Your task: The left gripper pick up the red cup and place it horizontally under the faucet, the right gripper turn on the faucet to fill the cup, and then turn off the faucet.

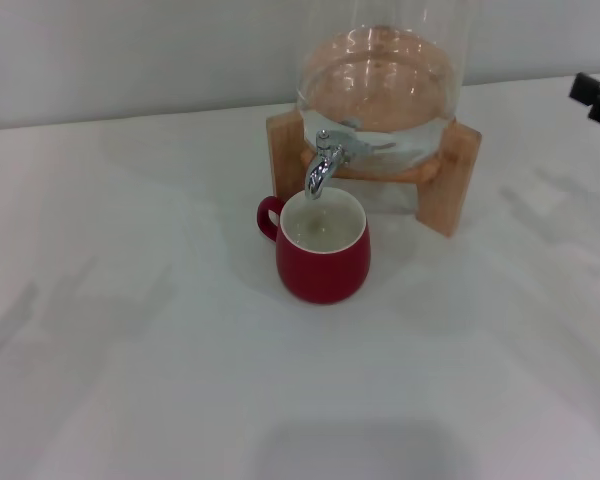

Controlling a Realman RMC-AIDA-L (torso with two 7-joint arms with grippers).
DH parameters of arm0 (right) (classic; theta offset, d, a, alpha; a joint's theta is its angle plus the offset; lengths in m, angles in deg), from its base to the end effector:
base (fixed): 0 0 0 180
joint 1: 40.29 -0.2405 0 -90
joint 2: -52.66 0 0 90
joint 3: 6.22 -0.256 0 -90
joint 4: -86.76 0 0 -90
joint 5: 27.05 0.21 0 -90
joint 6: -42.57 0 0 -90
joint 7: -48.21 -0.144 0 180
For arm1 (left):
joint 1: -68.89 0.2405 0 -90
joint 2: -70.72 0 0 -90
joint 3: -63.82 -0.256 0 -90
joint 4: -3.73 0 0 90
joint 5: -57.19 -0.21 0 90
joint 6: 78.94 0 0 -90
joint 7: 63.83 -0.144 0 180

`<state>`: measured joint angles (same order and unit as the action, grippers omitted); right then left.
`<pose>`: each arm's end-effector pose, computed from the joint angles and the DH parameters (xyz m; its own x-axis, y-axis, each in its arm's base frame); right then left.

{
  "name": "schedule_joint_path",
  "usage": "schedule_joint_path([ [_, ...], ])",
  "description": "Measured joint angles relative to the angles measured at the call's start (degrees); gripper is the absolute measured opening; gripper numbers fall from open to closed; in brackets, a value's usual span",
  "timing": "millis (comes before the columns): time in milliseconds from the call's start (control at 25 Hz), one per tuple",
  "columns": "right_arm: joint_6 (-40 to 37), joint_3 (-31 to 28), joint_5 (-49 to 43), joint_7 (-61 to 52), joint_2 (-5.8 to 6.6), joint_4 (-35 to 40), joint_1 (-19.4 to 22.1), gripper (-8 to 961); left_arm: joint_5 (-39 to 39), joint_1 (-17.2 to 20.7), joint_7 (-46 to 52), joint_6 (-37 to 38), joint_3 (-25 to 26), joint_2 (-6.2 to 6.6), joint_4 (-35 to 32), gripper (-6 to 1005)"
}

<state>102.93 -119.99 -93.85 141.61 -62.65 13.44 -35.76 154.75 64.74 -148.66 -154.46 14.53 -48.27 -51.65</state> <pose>0.2889 0.2839 0.1249 0.6311 -0.1014 -0.7690 -0.7092 -0.4770 -0.5191 -0.3304 0.2761 0.0858 0.4357 0.3477 0.8302 0.8514 -0.4585 -0.2548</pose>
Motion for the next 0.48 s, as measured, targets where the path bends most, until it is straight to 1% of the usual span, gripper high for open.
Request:
schedule_joint_path([
  [240, -0.2, -2.2, -0.2, 0.1, 0.07, 1.4, -0.7, 631, 0.5, 0.6, -2.3, -7.7, 5.6, -0.35, 0.5, 880],
  [480, -0.6, -4.4, -0.5, 1.0, 0.07, 3.1, -1.2, 631, 2.0, 0.6, -5.3, -10.2, 6.1, -0.33, 2.4, 879],
])
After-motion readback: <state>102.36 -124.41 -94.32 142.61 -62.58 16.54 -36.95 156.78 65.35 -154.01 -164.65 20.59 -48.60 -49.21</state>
